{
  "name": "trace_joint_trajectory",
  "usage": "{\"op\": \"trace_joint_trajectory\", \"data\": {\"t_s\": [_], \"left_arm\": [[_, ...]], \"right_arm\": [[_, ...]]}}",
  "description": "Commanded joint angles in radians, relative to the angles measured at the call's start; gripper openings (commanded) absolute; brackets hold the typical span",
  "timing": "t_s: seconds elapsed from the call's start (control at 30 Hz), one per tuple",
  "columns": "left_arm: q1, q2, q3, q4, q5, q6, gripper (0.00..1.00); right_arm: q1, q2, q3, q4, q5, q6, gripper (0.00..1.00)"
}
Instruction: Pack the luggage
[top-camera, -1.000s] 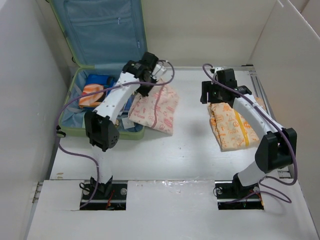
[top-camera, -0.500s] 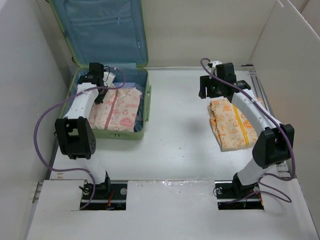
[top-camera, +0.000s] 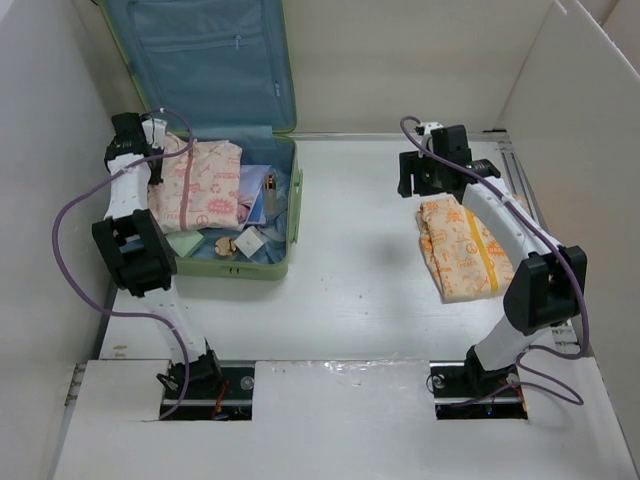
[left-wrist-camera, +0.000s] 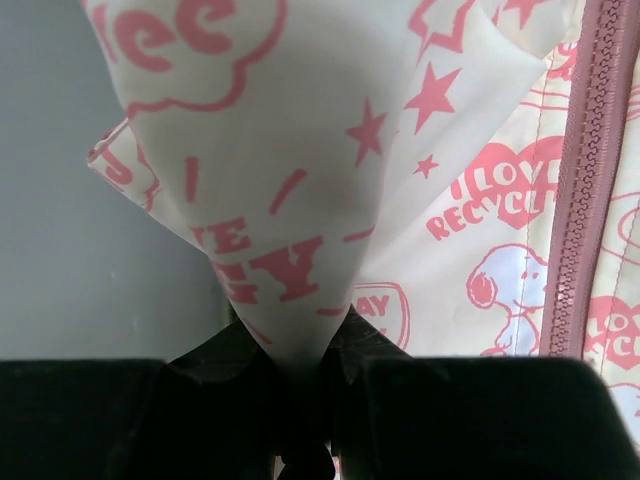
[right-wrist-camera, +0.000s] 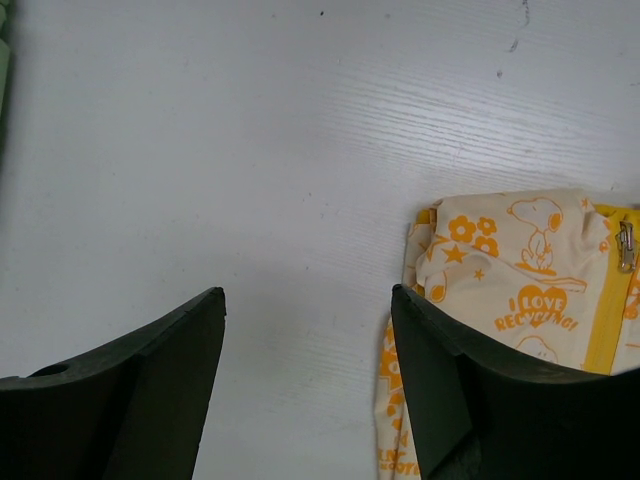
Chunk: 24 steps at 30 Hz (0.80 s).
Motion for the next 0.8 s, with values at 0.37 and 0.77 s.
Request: {"op": "trace_joint_trajectory", "data": {"t_s": [0.37, 0.77], "left_arm": [[0.003, 0.115, 0.038, 0.066, 0.162, -0.045, 0.24], [-0.071, -0.009, 0.255, -0.009, -0.136, -0.086, 1.0]], "right_arm": [[-0.185, -0.032, -0.04, -0.04, 0.032, 0.05, 0.9], [-0.17, 0.07, -0.206, -0.04, 0.093, 0.099, 1.0]]}}
